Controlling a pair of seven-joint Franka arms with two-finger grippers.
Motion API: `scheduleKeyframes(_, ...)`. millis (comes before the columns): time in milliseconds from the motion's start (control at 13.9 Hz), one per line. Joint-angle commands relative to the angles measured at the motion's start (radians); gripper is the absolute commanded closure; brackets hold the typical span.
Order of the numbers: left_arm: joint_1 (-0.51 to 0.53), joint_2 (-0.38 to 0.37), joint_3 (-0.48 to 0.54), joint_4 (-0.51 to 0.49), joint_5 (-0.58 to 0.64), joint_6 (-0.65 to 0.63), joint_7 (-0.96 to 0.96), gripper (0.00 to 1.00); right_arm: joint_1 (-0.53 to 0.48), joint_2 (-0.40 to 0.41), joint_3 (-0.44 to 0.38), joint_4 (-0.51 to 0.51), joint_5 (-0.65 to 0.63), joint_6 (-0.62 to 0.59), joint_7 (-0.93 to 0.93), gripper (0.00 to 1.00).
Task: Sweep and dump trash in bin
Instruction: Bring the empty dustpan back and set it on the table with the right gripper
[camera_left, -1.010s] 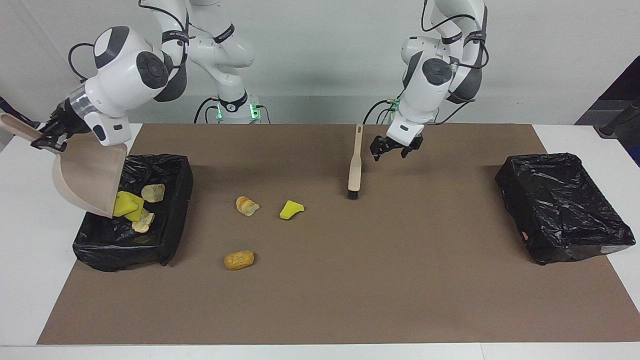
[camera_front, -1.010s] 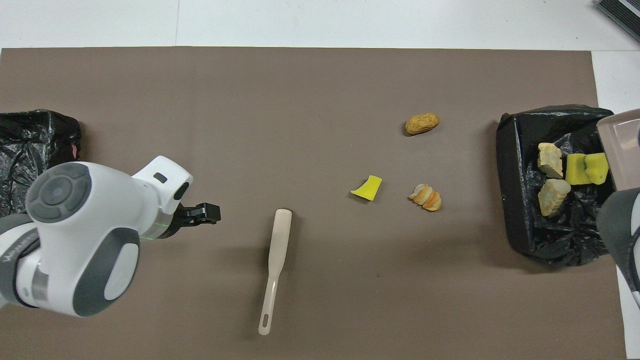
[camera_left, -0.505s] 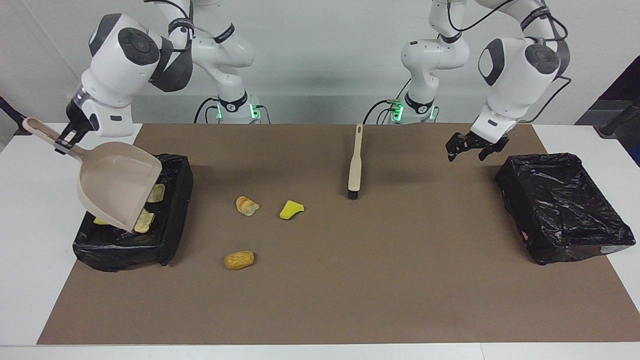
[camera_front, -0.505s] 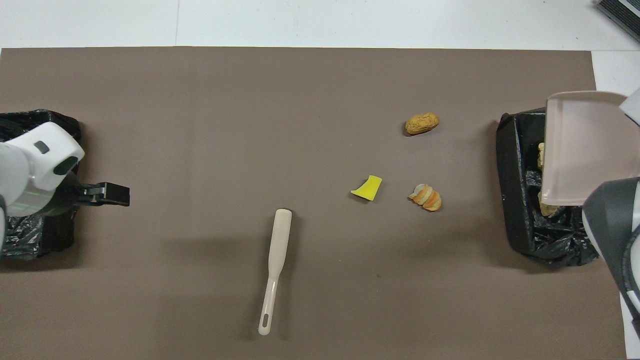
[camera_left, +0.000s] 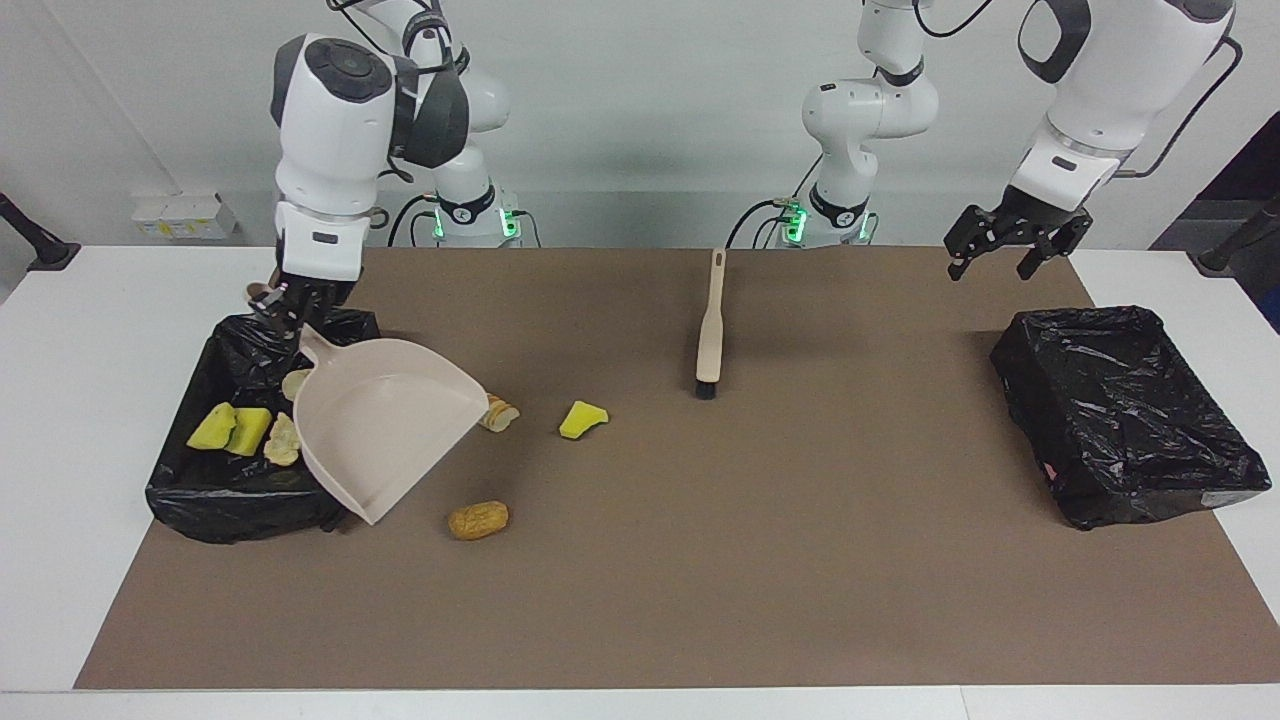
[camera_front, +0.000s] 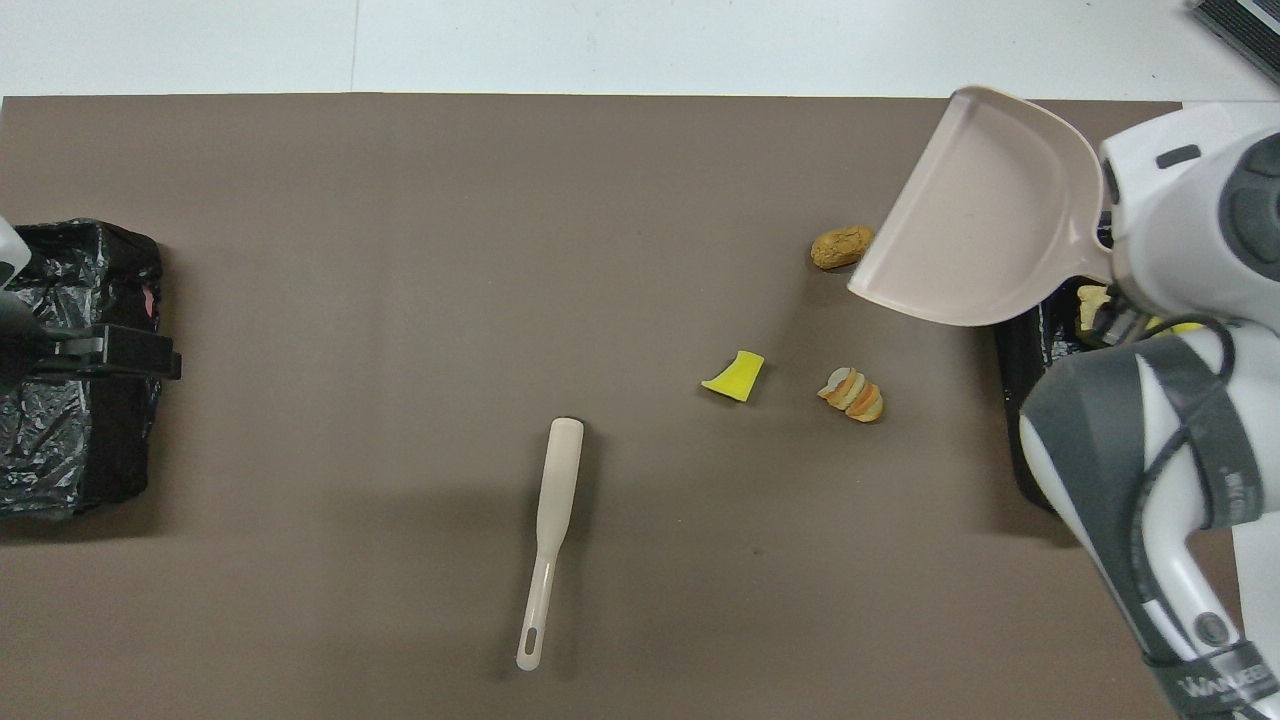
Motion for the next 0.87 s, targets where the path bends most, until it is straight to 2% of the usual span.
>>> scheduleKeyframes(0,0.030,0.024,-0.006,0.022,0.014,-0.022,0.036,0.00,0.072,0.122,-0.002,0.167,0.065,-0.064,0.216,1.00)
scheduleKeyframes(144,0.031,0.024,-0.006,0.024,0.014,-0.022,0.045,0.00,0.127,0.184,-0.002,0.221,0.132,-0.070,0.420,1.00)
scheduleKeyframes(289,0.033,0.024,-0.006,0.022,0.014,-0.027,0.045,0.00,0.188,0.254,-0.002,0.288,0.145,-0.074,0.633,1.00)
scheduleKeyframes(505,0.036,0.025,-0.006,0.022,0.014,-0.018,0.045,0.00,0.236,0.395,-0.001,0.487,0.212,-0.132,0.848,1.00)
scheduleKeyframes(649,0.045,0.025,-0.006,0.022,0.014,-0.022,0.045,0.00,0.297,0.500,-0.002,0.572,0.238,-0.127,1.047,1.00)
scheduleKeyframes(794,0.043,0.024,-0.006,0.019,0.014,-0.033,0.045,0.00,0.322,0.573,0.013,0.644,0.333,-0.111,1.198,1.00)
